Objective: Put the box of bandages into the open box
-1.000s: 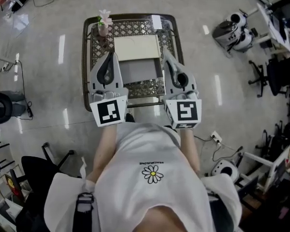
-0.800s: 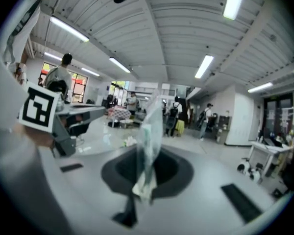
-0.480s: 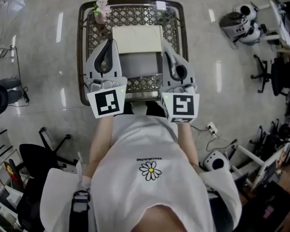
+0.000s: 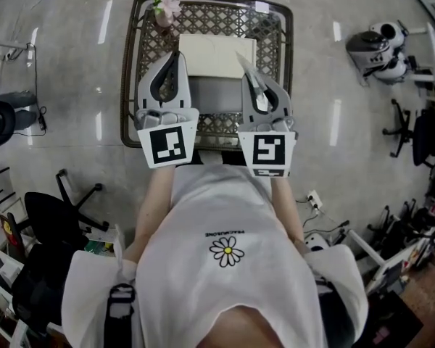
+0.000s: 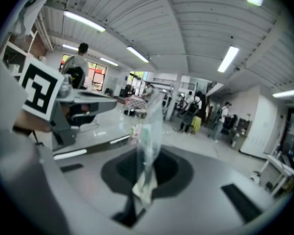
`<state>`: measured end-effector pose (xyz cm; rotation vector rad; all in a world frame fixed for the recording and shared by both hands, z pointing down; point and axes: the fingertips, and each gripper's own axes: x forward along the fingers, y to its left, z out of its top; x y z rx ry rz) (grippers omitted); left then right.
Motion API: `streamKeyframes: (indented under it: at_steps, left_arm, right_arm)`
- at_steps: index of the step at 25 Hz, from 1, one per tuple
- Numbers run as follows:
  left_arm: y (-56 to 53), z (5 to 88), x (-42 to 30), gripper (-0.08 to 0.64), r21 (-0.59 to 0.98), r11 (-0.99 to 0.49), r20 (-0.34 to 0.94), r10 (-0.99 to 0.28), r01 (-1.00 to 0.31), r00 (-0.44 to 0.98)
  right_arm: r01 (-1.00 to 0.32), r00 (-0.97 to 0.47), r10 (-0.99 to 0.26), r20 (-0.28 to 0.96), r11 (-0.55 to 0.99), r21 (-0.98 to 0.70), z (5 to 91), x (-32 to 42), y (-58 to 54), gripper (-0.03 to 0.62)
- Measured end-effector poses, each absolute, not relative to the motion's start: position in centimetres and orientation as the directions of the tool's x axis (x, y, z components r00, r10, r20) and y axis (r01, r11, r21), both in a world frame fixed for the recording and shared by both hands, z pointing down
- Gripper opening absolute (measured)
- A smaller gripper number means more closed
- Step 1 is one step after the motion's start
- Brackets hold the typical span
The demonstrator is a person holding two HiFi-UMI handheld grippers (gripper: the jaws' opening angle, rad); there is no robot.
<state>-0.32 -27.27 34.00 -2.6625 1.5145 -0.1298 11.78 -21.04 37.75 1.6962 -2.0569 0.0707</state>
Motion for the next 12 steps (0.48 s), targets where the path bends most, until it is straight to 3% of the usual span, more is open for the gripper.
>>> streamKeyframes:
  at_steps: [6,12]
  left_arm:
    - [-26.8,35.0,-0.6,0.023,-0.092,-0.515,0.029,-0.857,-0.852,0.515]
    - [-26.9,36.3,-1.9,0.023,-0.104,-0.485,0.067,-0.874,-0.868,0.481]
  right_arm:
    - [-0.816,-0.101,-0.858,0.504,0.361,0.452,41.7,11.0,-20.9,0.044]
    - [-0.684,-0.1,-0.78,0.618,0.504,0.526,46.7,9.6,-21.2,0.044]
